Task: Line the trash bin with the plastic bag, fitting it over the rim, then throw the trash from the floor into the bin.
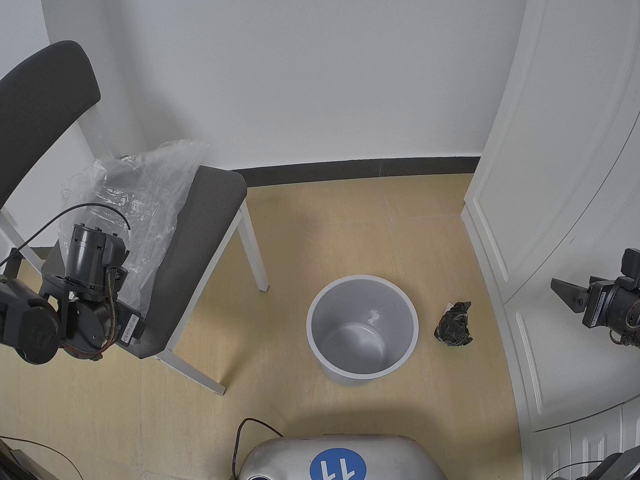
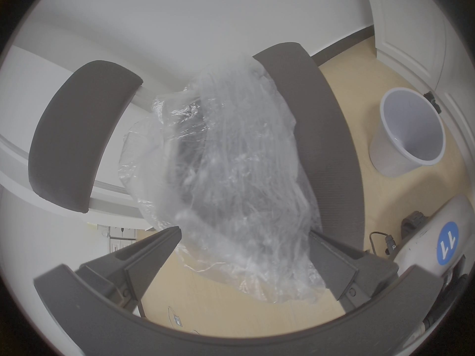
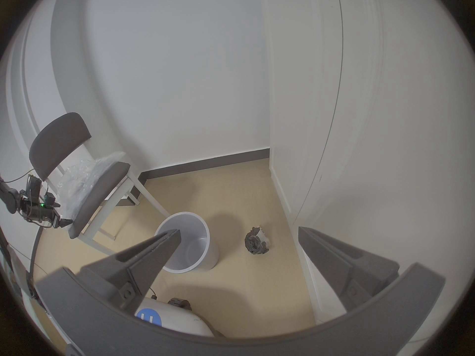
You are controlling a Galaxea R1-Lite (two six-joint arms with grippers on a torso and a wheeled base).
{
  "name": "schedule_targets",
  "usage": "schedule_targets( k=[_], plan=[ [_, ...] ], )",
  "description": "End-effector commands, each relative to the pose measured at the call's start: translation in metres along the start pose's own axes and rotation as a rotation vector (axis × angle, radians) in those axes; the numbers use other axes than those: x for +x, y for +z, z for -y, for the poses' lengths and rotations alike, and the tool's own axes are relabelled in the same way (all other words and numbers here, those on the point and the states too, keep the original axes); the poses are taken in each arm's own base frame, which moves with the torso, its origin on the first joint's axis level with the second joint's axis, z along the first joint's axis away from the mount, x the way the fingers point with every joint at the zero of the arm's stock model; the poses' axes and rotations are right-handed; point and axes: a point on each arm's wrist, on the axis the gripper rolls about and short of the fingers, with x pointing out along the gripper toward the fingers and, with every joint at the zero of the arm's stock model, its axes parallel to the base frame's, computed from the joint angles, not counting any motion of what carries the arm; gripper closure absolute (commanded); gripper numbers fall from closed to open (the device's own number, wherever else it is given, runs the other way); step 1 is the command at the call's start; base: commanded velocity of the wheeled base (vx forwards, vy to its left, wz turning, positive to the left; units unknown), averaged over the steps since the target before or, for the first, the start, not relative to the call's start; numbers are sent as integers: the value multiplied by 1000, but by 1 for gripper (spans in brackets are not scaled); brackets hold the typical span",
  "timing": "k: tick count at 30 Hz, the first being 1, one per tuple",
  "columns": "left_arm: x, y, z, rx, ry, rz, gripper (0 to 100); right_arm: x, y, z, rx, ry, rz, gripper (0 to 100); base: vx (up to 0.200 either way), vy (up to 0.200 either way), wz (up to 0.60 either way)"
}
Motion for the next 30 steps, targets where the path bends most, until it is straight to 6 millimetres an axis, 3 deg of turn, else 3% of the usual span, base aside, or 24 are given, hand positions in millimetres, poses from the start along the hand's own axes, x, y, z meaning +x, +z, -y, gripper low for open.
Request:
schedule_targets(
  k=[1,5,10,30],
  plan=[
    [-6,0,-10,-28,21,19,0,-1,0,0,-1,1,2,0,0,0,0],
    [-15,-6,-28,12,80,24,0,0,-1,0,-3,1,-1,0,0,0,0],
    [-19,-9,-35,38,118,21,0,0,-1,0,-3,1,-1,0,0,0,0],
    [-3,-18,-21,235,133,-80,0,0,-3,-2,5,59,-17,0,0,0,0]
  ],
)
